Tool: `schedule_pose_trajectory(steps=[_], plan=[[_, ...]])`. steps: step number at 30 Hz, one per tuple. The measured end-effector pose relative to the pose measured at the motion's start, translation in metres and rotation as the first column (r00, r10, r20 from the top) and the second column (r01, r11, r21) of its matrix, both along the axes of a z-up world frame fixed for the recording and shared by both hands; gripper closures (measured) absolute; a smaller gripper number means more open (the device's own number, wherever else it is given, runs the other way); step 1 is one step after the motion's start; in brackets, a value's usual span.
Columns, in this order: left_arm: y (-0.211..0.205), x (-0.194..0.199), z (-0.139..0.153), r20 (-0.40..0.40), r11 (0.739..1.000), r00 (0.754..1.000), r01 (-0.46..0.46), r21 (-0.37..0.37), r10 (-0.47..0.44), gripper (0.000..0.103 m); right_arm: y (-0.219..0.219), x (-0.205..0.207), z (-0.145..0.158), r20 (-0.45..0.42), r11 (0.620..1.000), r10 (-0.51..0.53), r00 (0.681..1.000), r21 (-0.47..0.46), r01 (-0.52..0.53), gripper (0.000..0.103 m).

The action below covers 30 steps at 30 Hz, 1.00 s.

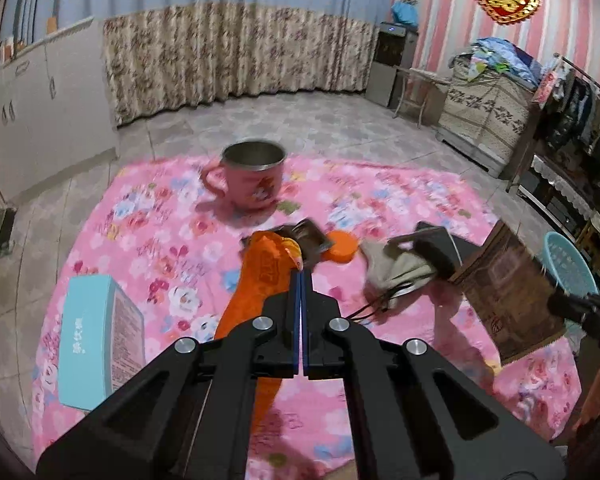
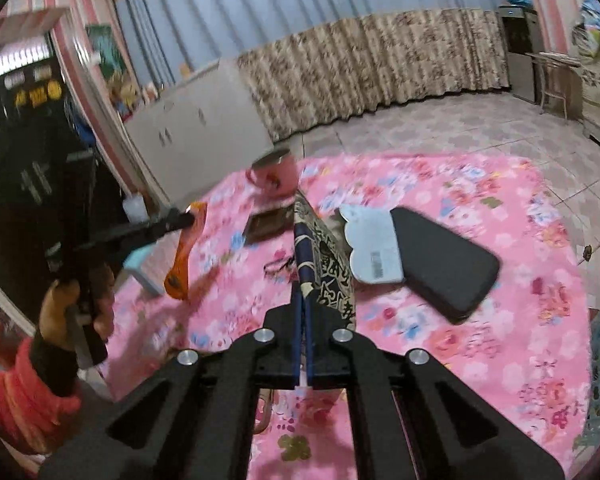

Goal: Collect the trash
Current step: 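Carry the wrapper and snack bag to the basket and release both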

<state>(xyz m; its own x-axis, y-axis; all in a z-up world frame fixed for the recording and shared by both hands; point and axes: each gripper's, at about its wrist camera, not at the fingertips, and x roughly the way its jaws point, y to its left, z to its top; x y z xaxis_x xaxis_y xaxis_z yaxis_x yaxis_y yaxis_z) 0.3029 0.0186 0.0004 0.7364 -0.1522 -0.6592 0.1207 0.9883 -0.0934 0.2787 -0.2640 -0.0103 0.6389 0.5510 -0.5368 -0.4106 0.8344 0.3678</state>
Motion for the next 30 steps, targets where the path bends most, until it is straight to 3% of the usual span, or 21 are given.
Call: schedule_pose_trajectory(steps=[12,17,22,26,30], plan=[[-0.085,-0.017,0.041,0.043,0.991,0.991,0.130,0.020,-0.131,0.103,-0.071,-0.022,0.021,0.059,0.992,-0.113,0.992,0.061,0.110,0.102],[-0.133,-0.018,0.056,0.064,0.979,0.977,0.202,0.017,-0.203,0.103,-0.106,-0.032,0.025,0.083,0.979,-0.203,0.976,0.034,0.201,0.102],[-0.185,-0.018,0.063,0.081,0.960,0.956,0.281,0.014,-0.281,0.103,-0.151,-0.041,0.025,0.093,0.944,-0.328,0.940,0.008,0.329,0.102],[-0.232,-0.017,0.067,0.088,0.940,0.936,0.342,0.008,-0.341,0.103,-0.185,-0.048,0.026,0.131,0.885,-0.448,0.884,-0.072,0.459,0.102],[-0.281,-0.017,0.068,0.093,0.914,0.910,0.405,0.013,-0.404,0.103,-0.228,-0.051,0.021,0.117,0.841,-0.532,0.839,-0.042,0.539,0.102]])
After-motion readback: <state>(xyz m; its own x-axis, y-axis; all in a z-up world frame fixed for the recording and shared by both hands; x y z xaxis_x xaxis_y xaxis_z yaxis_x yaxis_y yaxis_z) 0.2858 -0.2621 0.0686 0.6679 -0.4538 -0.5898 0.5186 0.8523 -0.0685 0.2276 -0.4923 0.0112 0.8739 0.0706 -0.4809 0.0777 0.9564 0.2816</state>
